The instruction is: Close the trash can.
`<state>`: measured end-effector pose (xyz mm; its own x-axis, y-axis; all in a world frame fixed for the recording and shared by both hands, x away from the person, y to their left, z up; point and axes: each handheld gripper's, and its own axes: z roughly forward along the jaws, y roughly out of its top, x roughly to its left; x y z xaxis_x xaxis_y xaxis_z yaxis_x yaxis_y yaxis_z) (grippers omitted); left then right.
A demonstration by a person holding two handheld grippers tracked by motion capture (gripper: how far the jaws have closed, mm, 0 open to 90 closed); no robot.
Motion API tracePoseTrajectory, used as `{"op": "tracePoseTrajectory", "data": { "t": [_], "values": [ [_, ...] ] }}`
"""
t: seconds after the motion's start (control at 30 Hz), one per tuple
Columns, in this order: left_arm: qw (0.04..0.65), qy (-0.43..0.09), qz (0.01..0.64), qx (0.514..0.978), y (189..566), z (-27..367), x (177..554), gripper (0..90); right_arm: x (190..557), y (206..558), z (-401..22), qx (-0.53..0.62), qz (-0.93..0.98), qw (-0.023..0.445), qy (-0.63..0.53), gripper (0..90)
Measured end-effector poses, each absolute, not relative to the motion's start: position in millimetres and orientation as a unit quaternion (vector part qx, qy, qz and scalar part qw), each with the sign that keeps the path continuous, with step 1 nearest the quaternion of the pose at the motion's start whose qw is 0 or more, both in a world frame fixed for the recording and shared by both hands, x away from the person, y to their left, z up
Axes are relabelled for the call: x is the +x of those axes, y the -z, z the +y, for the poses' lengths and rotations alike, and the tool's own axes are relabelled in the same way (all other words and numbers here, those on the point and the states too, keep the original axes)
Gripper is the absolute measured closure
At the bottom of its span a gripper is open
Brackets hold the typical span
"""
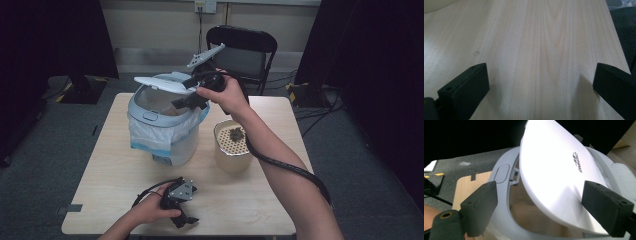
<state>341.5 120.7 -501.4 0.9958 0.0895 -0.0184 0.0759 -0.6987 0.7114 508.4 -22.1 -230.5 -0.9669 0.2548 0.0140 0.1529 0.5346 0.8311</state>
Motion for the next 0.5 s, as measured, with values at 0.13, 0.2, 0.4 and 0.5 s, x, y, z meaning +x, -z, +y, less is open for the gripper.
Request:
{"op": "tracePoseTrajectory", "data": {
  "t": [0.13,0.2,0.4,0.5],
  "values": [
    [0.385,-0.009,0.045,0.922,501.4,120.7,341.4,0.0,506.6,233.1,-18.6,0.116,0.873,0.045,-0.472,13.3],
    [0.385,-0.009,0.045,0.922,501.4,120.8,341.5,0.0,506.1,234.1,-17.2,0.113,0.873,0.043,-0.473,13.3],
    [0.38,-0.01,0.046,0.924,500.5,120.8,341.2,0.0,504.9,235.6,-14.8,0.108,0.875,0.038,-0.47,13.4],
    [0.38,-0.01,0.046,0.924,500.5,120.8,341.3,0.0,504.6,236.3,-14.6,0.107,0.874,0.031,-0.472,13.4]
  ]
}}
